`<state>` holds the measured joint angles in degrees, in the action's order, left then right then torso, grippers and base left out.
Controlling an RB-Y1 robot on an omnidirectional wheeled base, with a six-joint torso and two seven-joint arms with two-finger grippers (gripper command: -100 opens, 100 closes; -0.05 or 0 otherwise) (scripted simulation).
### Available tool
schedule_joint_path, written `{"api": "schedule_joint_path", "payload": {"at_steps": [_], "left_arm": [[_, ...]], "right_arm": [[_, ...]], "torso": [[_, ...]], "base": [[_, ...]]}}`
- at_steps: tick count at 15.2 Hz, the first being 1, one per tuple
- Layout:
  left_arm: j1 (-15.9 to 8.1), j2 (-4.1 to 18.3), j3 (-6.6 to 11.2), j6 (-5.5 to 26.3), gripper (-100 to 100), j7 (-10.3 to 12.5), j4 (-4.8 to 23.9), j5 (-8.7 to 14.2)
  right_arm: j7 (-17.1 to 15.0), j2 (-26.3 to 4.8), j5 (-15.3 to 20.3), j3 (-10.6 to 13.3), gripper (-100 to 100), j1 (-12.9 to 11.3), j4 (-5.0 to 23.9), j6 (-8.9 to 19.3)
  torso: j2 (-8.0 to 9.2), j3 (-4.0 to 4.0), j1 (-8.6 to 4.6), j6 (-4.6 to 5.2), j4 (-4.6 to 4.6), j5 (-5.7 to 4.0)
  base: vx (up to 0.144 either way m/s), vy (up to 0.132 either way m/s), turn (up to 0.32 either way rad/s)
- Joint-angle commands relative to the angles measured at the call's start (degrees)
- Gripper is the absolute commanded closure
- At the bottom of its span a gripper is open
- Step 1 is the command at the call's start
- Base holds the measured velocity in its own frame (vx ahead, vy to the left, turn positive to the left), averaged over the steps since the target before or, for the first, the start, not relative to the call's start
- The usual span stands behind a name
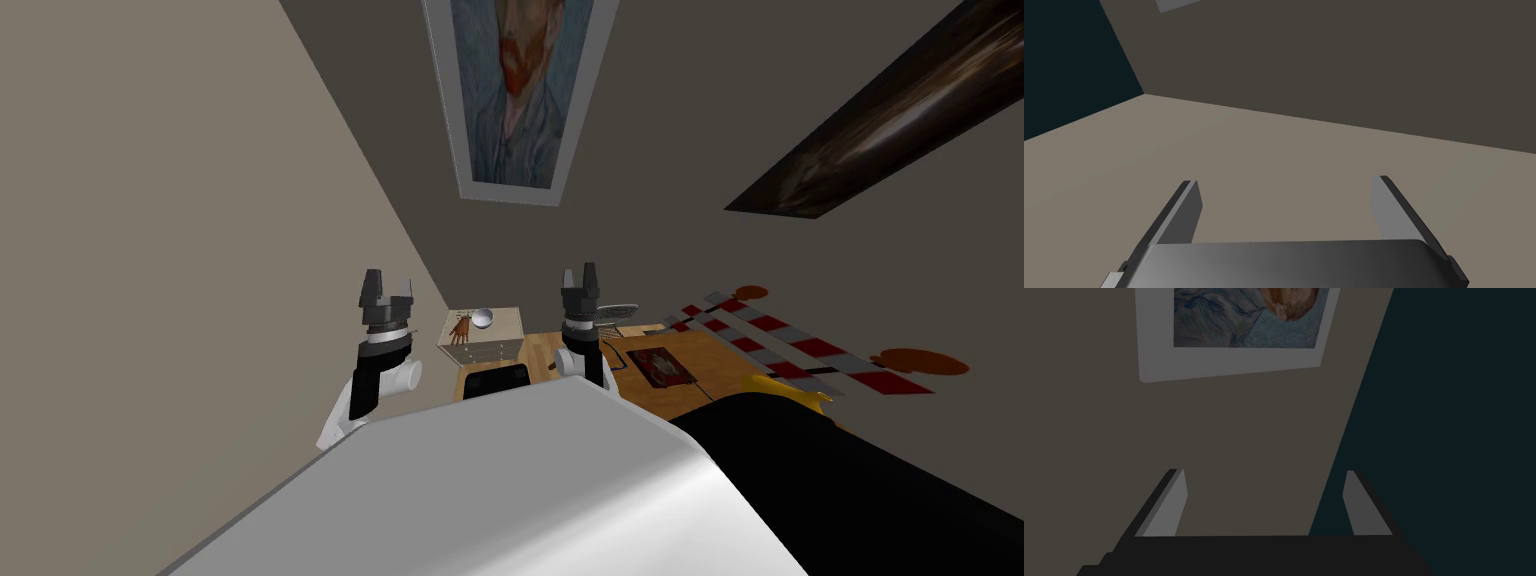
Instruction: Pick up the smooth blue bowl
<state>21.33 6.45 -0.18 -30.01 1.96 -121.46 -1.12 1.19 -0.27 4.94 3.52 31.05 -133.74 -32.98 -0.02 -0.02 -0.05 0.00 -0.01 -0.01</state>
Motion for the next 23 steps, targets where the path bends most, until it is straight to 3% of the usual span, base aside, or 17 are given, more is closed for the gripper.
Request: {"api": "schedule_joint_path", "payload": {"at_steps": [1,6,9,11,12,14,15,17,18,19,20,23], "left_arm": [[-1.7,0.8,0.22,1.6,-100,0.1,2.9,0.3],[-4.7,1.7,0.16,5.5,-100,0.0,7.9,0.7],[-8.1,2.4,0.09,9.1,-100,-0.2,12.4,1.1],[-8.1,2.4,0.09,9.8,-100,-0.2,13.6,1.1],[-10.0,2.7,0.06,11.6,-100,-0.3,16.0,1.3],[-10.0,2.7,0.06,12.2,-100,-0.3,16.6,1.3],[-11.9,2.9,0.02,14.6,-100,-0.4,18.5,1.6],[-11.9,2.9,0.02,14.6,-100,-0.4,19.8,1.6],[-13.9,3.1,-0.02,17.2,-100,-0.5,21.3,1.8],[-13.9,3.1,-0.02,17.2,-100,-0.5,23.1,1.8],[-16.0,3.2,-0.07,18.8,-100,-0.5,24.9,2.1],[-16.0,3.2,-0.07,19.8,-100,-0.5,26.5,2.1]], "right_arm": [[0.0,0.0,0.0,0.0,0,0.0,0.0,0.0],[0.0,0.0,0.0,0.0,0,0.0,0.0,0.0],[0.0,0.0,0.0,0.0,0,0.0,0.0,0.0],[0.0,0.0,0.0,0.0,0,0.0,0.0,0.0],[0.0,0.0,0.0,0.0,0,0.0,0.0,0.0],[0.0,0.0,0.0,0.0,0,0.0,0.0,0.0],[0.0,0.0,0.0,0.0,0,0.0,0.0,0.0],[0.0,0.0,0.0,0.0,0,0.0,0.0,0.0],[0.0,0.0,0.0,0.0,0,0.0,0.0,0.0],[0.0,0.0,0.0,0.0,0,0.0,0.0,0.0],[0.0,0.0,0.0,0.0,0,0.0,0.0,0.0],[0.0,0.0,0.0,0.0,0,0.0,0.0,0.0]], "torso": [[0.0,0.0,0.0,0.0,0.0,0.0],[0.0,0.0,0.0,0.0,0.0,0.0],[-0.02,-0.01,-0.02,0.01,0.0,0.0],[-0.02,-0.01,-0.02,0.0,-0.01,0.0],[-0.01,-0.01,-0.01,0.0,0.0,0.0],[-0.01,-0.01,-0.02,0.01,0.0,0.0],[0.0,0.0,-0.01,0.0,0.0,0.0],[-0.01,0.0,-0.02,0.0,0.0,0.0],[-0.01,0.0,-0.01,0.0,0.0,0.0],[-0.02,-0.01,-0.02,0.01,0.0,0.0],[-0.03,-0.02,-0.01,0.0,-0.01,0.0],[-0.02,-0.01,-0.04,0.0,-0.01,-0.01]], "base": [[0.0,-0.011,0.004],[-0.002,-0.014,0.003],[0.001,-0.019,0.004],[0.002,-0.016,0.001],[-0.001,-0.014,0.006],[0.0,-0.013,-0.001],[0.001,-0.016,0.004],[0.001,-0.016,0.003],[0.001,-0.016,0.005],[0.002,-0.018,-0.001],[0.005,-0.023,0.003],[0.003,-0.016,0.002]]}}
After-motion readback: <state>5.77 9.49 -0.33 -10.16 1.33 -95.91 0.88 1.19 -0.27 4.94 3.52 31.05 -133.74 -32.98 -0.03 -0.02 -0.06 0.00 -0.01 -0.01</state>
